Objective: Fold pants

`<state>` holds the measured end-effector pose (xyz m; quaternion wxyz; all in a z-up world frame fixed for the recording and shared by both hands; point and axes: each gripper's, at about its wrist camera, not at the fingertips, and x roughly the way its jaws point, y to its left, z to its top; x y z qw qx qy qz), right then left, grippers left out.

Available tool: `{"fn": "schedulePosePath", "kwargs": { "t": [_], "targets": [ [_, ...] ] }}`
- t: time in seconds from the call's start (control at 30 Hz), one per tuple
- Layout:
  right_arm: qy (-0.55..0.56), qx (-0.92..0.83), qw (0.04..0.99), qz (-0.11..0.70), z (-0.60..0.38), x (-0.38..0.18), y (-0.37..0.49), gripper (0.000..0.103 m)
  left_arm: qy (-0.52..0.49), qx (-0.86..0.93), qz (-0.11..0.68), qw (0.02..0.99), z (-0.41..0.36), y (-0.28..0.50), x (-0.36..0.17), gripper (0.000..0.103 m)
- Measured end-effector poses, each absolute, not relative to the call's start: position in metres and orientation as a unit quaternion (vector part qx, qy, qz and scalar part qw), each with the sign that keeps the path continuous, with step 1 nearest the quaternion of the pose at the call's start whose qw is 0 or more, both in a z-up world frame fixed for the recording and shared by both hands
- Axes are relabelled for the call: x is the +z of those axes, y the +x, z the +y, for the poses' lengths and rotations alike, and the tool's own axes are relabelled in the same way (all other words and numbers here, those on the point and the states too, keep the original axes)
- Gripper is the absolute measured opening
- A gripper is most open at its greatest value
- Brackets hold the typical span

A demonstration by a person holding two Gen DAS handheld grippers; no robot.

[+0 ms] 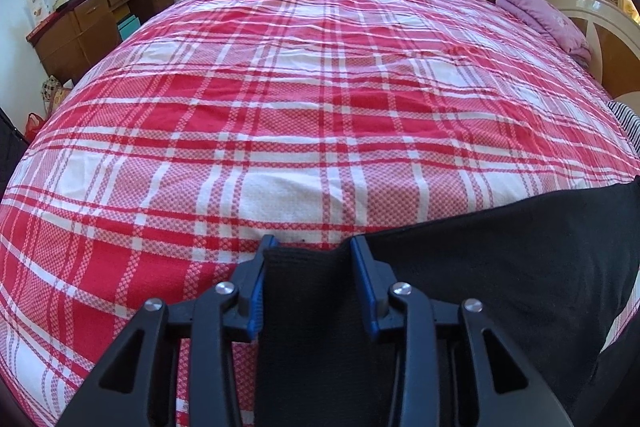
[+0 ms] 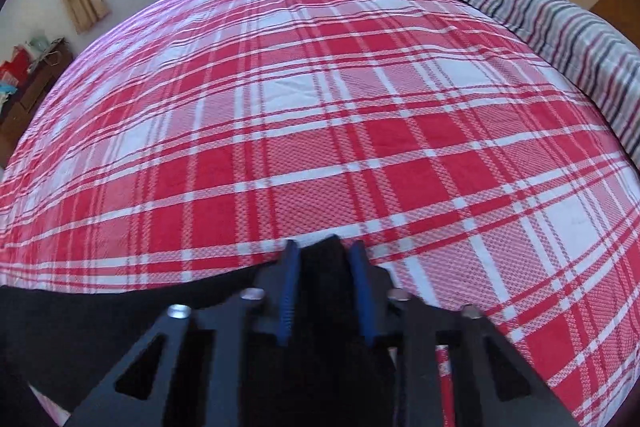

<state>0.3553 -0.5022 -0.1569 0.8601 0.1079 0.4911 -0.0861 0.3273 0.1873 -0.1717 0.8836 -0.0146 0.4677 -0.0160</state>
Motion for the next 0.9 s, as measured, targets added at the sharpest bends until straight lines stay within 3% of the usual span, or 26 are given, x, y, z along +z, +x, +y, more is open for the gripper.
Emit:
{"fn": "schedulePosePath", "kwargs": {
  "t": [0.17,0.27,0.7,0.9],
  "targets": [
    [0.088,-0.092,0.864,0.487,-0.492,-0.148,0.353,0.005,-0.003,-0.035,0.459,0.888,0.182,0.328,-0.168,0.016],
    [0.085,-0.095,0.873,0.471,-0.488,-0.133,0.344,0.005,0.007,-0.042,0.454,0.890,0.179,0.327,-0.164,0.014],
    [0.079,-0.062,0.926,0.365,-0.467,-0.043,0.252,0.005,-0.034,-0.082,0.348,0.933,0.198,0.284,-0.117,0.013],
    [0.085,-0.066,0.936,0.335,-0.465,-0.032,0.193,0.005,-0.054,-0.106,0.287,0.950,0.206,0.250,-0.099,0.013]
  ]
}}
